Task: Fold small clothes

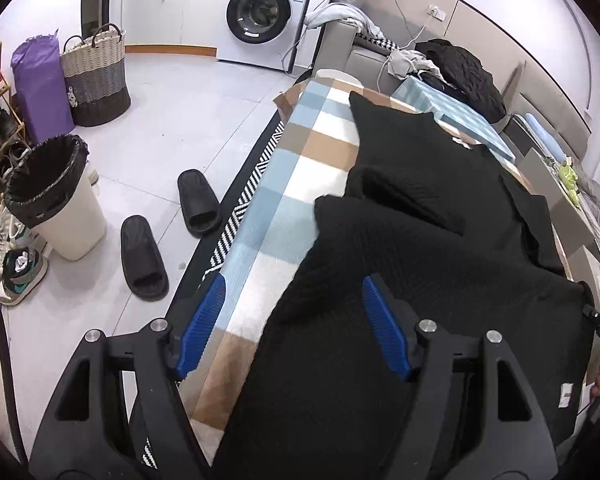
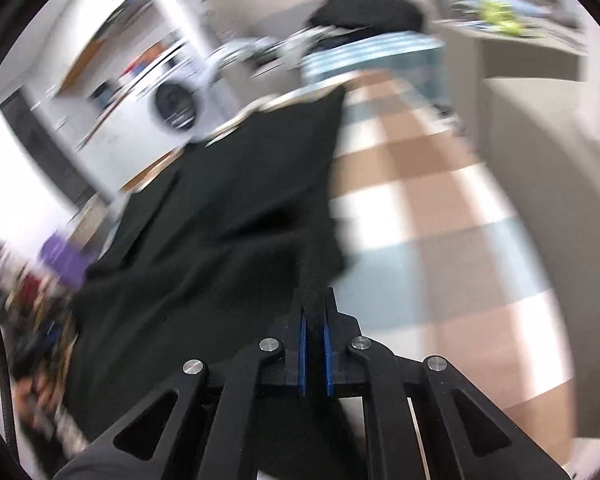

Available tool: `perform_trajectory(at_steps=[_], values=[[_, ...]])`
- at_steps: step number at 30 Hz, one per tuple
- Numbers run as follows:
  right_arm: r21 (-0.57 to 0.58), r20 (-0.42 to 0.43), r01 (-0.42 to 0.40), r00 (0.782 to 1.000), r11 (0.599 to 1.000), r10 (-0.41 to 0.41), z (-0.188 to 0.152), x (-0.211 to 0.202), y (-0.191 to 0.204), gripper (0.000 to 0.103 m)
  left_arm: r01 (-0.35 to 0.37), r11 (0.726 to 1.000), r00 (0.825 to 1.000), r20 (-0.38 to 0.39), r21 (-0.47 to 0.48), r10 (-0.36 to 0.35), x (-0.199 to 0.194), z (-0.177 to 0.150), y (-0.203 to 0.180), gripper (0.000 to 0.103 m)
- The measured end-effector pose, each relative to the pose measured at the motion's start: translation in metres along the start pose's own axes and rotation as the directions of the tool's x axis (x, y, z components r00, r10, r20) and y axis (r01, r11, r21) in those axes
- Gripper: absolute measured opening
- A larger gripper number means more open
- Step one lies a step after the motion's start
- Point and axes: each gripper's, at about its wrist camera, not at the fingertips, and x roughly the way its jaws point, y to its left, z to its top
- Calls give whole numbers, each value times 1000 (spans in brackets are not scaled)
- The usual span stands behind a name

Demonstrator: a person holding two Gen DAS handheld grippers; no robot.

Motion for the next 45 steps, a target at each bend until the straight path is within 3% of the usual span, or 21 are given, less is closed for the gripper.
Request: perform_trajectory(at_steps=[3, 4, 6, 11, 12, 13, 15, 16, 18, 19, 20, 25, 30, 37, 40, 45], values=[[8, -17, -53, 998, 999, 53, -7, -6, -11, 36, -3, 1000, 999, -32, -4, 3, 3, -8, 4, 69], [0, -11, -67, 998, 998, 67, -11, -9, -11, 48, 0, 1000, 999, -42, -6, 0, 5, -8, 5, 69], [-24, -14, -123, 992, 992, 123, -22, -14, -10, 51, 5, 1000, 999, -52, -2, -5, 9, -10, 4, 69], [-91, -59, -157, 987, 983, 152, -42, -10, 3, 51, 22, 999, 997, -70, 33, -20, 20, -7, -5, 68], [-104, -65, -163, 986, 981, 157, -43, -8, 8, 51, 23, 999, 997, -71, 40, -20, 23, -6, -7, 67], [-122, -73, -164, 985, 979, 155, -44, -5, 12, 51, 19, 999, 997, -71, 45, -16, 26, -5, -8, 58], [-147, -87, -155, 986, 977, 144, -45, 2, 19, 51, 29, 999, 996, -84, 44, -25, 32, -4, -10, 40], [-156, -88, -150, 987, 976, 137, -44, 5, 22, 47, 19, 999, 998, -68, 49, -16, 33, -3, -11, 24], [-178, -85, -136, 989, 975, 122, -42, 9, 26, 24, 32, 998, 998, -63, 50, -29, 34, -2, -11, 5], [-185, -73, -128, 990, 974, 117, -41, 9, 27, 11, 33, 999, 998, -46, 36, -32, 32, -2, -10, 5], [-185, -48, -120, 992, 975, 113, -39, 6, 27, 5, 39, 999, 999, -34, 30, -38, 28, -4, -9, 3], [-135, 60, -157, 984, 978, 166, -34, -20, 14, 4, 90, 996, 995, 43, 16, -91, -7, -14, -8, 2], [-190, 121, -254, 953, 948, 279, -45, -52, 12, 4, 127, 991, 982, 138, 46, -132, -58, -29, -13, 2], [-240, 142, -331, 918, 913, 370, -67, -93, 4, 4, 162, 986, 968, 187, 46, -168, -103, -48, -8, 2], [-207, 165, -371, 899, 905, 406, -67, -104, -6, 4, 173, 984, 967, 182, 39, -177, -108, -51, -4, 2], [-172, 184, -342, 910, 924, 371, -52, -99, -4, 4, 177, 984, 969, 170, 34, -180, -98, -36, -5, 2]])
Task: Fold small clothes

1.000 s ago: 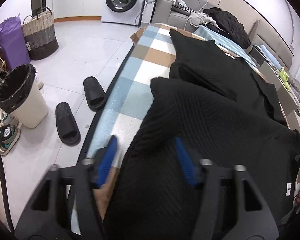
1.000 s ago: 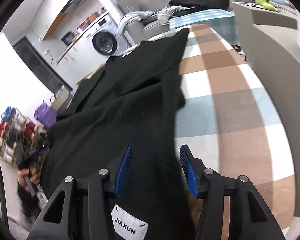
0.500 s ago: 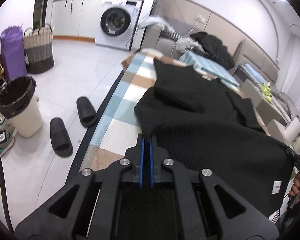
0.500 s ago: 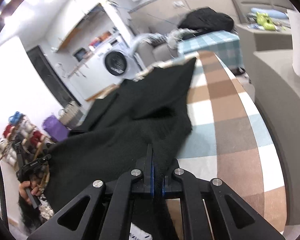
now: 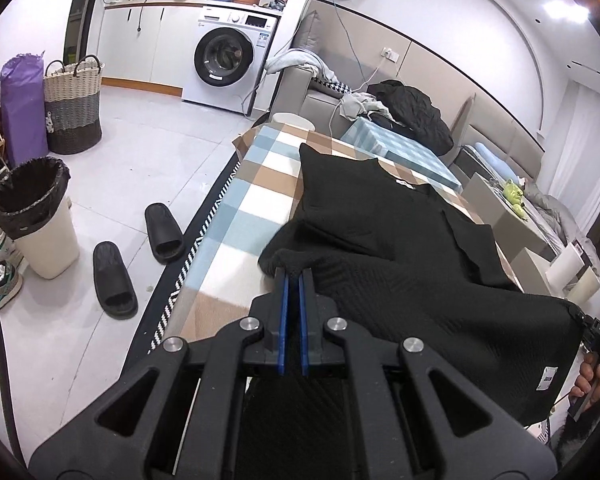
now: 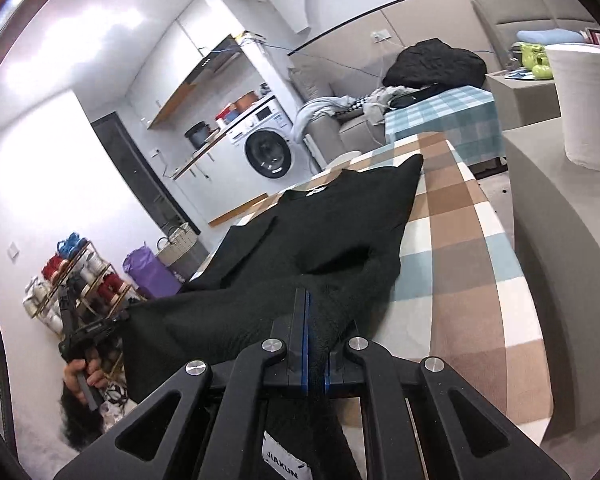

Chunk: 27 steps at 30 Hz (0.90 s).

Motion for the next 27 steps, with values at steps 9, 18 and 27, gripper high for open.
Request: perform_trajectory(at_steps=[9, 18, 27], values=[[67, 5, 153, 988, 986, -153, 52, 59, -8, 4, -1, 1000, 1000, -22, 8, 1, 89, 64, -2, 2], [77, -133, 395, 914, 916, -383, 63, 121, -45, 25, -50, 999, 986, -157, -4, 48, 177, 78, 3, 12], [69, -239, 332, 921, 941, -308, 42, 140, -60, 54, -17, 1000, 966, -259, -5, 15, 215, 56, 1, 57]])
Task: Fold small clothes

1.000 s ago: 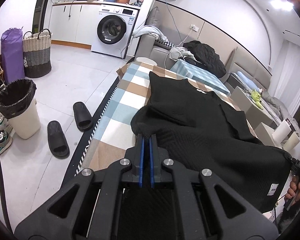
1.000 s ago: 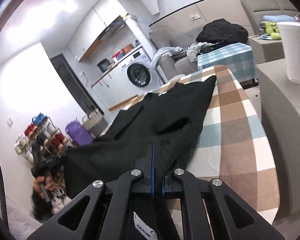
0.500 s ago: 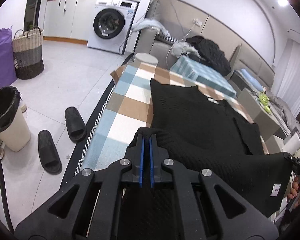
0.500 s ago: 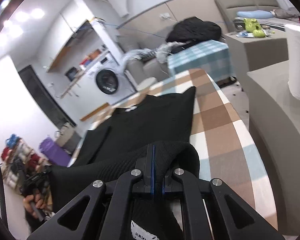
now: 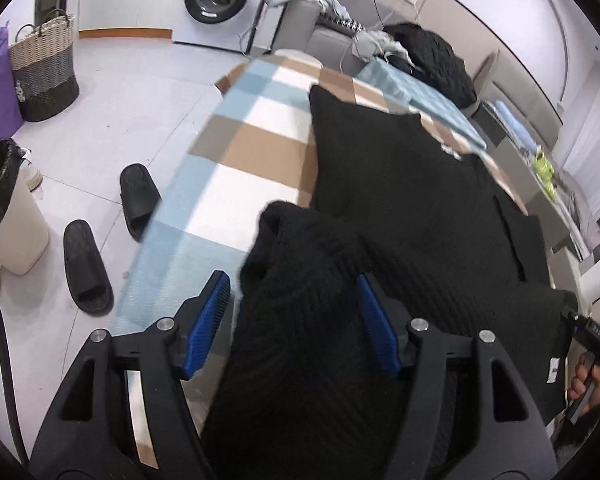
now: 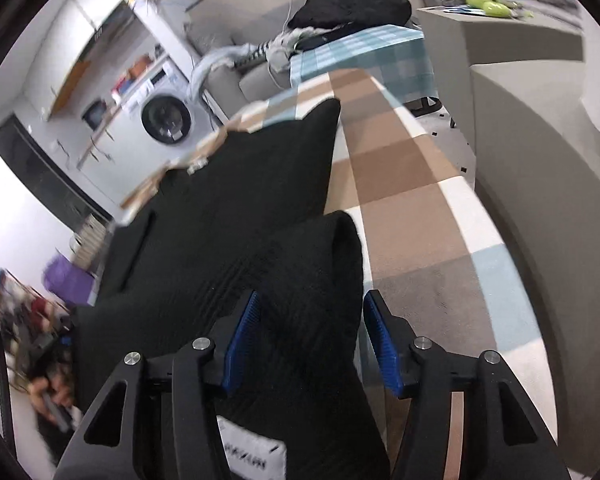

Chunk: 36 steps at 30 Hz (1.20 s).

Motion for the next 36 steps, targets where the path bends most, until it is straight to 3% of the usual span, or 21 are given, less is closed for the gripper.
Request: perform_trajectory(at_steps=[2, 3, 5, 7, 20, 22, 25, 30, 36], values=[[-31, -1, 4, 1000, 1000, -4, 4, 10, 8, 43, 2, 1000, 1000, 5, 31, -2, 7, 1, -8, 43], [-39, 4, 15, 1000, 999, -15, 6, 14, 11, 39, 3, 999, 1000, -5, 50, -3, 12, 1, -12, 29], [-46, 10, 28, 1000, 999, -28, 12, 21, 15, 25, 10, 998, 1000, -1, 65, -10, 12, 1, -17, 22], [-48, -8, 29, 1000, 998, -30, 15, 27, 16, 20, 8, 996, 1000, 2, 88, -8, 9, -1, -21, 18], [-74, -47, 5, 999, 997, -9, -12, 5, 16, 18, 5, 999, 1000, 15, 54, -6, -36, -43, -5, 20], [-64, -25, 6, 1000, 998, -7, -12, 2, 13, 24, 3, 1000, 1000, 29, 27, -4, -42, -44, 2, 31], [-42, -17, -23, 1000, 999, 23, -12, -9, 8, 46, -6, 1000, 1000, 28, -9, 6, -53, -47, 11, 39], [-65, 8, -22, 1000, 998, 22, -30, -41, 2, 46, -55, 998, 997, 54, -7, 56, -79, -65, 20, 40], [-95, -25, -20, 1000, 995, 17, -59, -52, -2, 46, -38, 999, 998, 60, 28, 36, -104, -93, 14, 40]])
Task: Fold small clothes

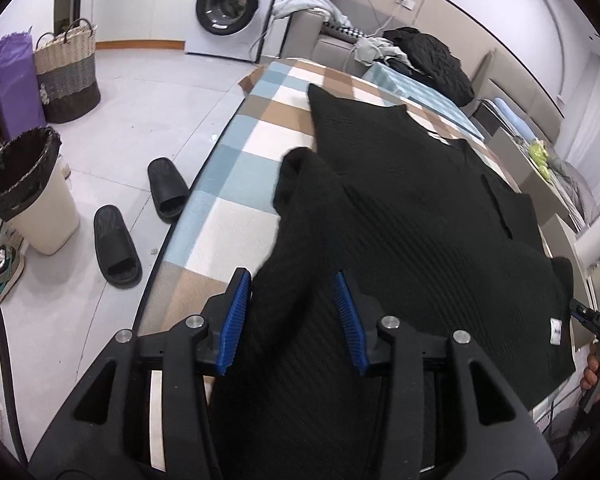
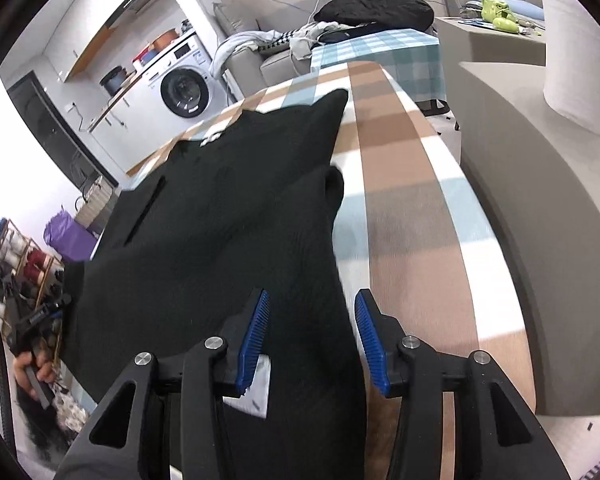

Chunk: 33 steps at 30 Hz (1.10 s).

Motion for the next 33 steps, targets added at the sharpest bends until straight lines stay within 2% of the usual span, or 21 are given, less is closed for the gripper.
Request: perform_trajectory(at_steps=[3, 6, 8, 10, 11, 13, 14, 20, 23, 26, 29, 33], values=[[-14, 6, -9, 1000, 1000, 9, -4, -3, 3, 46, 17, 999, 1000, 20, 29, -18, -12, -5, -11, 40], [-25, 12, -13, 1000, 1000, 13, -5, -5, 5, 46, 17, 998, 999, 37, 53, -19, -19, -6, -18, 36], [-33, 8, -4, 1000, 999, 5, -5, -2, 6, 46, -8, 998, 999, 40, 60, 5, -17, -4, -20, 27], [-35, 4, 16, 1000, 999, -16, -5, 4, 4, 44, -34, 998, 998, 46, 56, 32, -12, -1, -18, 8], [-39, 4, 26, 1000, 999, -26, -8, 3, 6, 30, -40, 998, 998, 51, 52, 37, -12, 1, -18, 8], [-61, 19, 65, 998, 996, -64, -8, 2, 8, 14, -38, 999, 997, 74, 36, 35, -15, 4, -15, 6], [-66, 31, 55, 998, 996, -53, -8, -1, 8, 3, -33, 999, 995, 92, 29, 31, -20, 7, -12, 5], [-67, 196, 27, 980, 997, -14, 11, -39, 20, 2, 15, 1000, 988, 154, -7, -14, -38, 27, -7, 5], [-55, 280, 33, 960, 998, -16, 36, -50, 28, 2, 25, 1000, 981, 191, 0, -25, -40, 50, -11, 3], [-56, 322, 48, 946, 997, -27, 62, -45, 35, 2, 22, 1000, 976, 216, 2, -22, -33, 76, -16, 3], [-40, 322, 82, 944, 996, -65, 82, -27, 38, 2, 13, 1000, 978, 209, 4, -14, -10, 103, -19, 3], [27, 255, 119, 959, 993, -122, 100, 14, 28, 2, -9, 1000, 991, 136, -19, 12, 35, 123, -13, 3]])
